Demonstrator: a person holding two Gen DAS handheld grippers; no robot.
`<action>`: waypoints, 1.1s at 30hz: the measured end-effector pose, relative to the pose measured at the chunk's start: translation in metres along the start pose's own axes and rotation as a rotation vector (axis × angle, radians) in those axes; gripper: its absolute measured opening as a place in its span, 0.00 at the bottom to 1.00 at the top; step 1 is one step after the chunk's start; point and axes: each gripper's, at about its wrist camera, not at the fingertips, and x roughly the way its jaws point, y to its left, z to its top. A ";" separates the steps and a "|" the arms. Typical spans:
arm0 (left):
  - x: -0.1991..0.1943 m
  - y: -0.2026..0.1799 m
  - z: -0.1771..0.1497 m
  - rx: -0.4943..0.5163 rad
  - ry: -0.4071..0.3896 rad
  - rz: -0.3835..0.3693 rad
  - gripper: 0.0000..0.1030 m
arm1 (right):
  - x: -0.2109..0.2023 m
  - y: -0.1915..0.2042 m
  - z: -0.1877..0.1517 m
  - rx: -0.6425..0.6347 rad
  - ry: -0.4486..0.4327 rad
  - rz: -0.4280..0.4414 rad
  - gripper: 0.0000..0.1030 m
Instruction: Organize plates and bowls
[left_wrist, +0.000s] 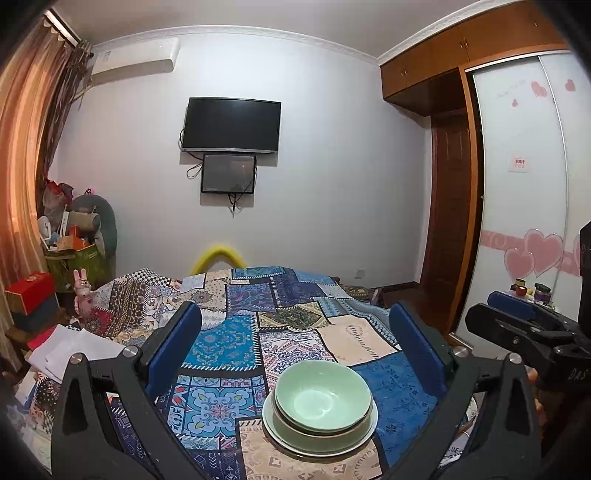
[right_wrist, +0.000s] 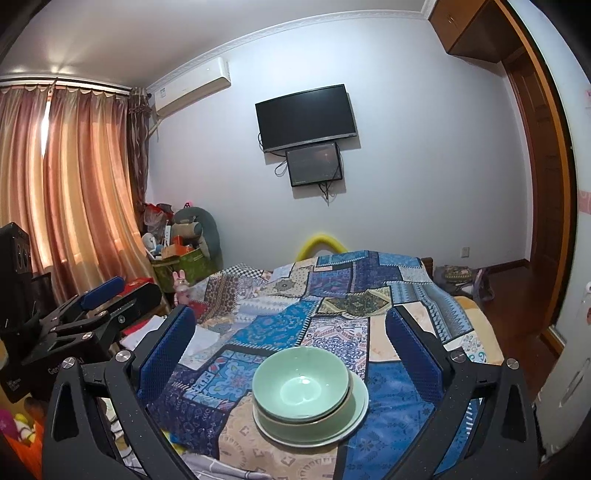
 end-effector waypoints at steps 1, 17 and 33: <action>0.000 0.000 0.000 -0.001 0.002 0.000 1.00 | 0.000 0.000 0.000 -0.002 0.000 -0.001 1.00; 0.005 0.002 0.000 -0.011 0.015 -0.011 1.00 | -0.004 0.002 -0.004 -0.010 0.004 0.007 1.00; 0.006 0.003 0.000 -0.018 0.015 -0.034 1.00 | -0.003 0.000 -0.003 -0.015 0.004 0.006 1.00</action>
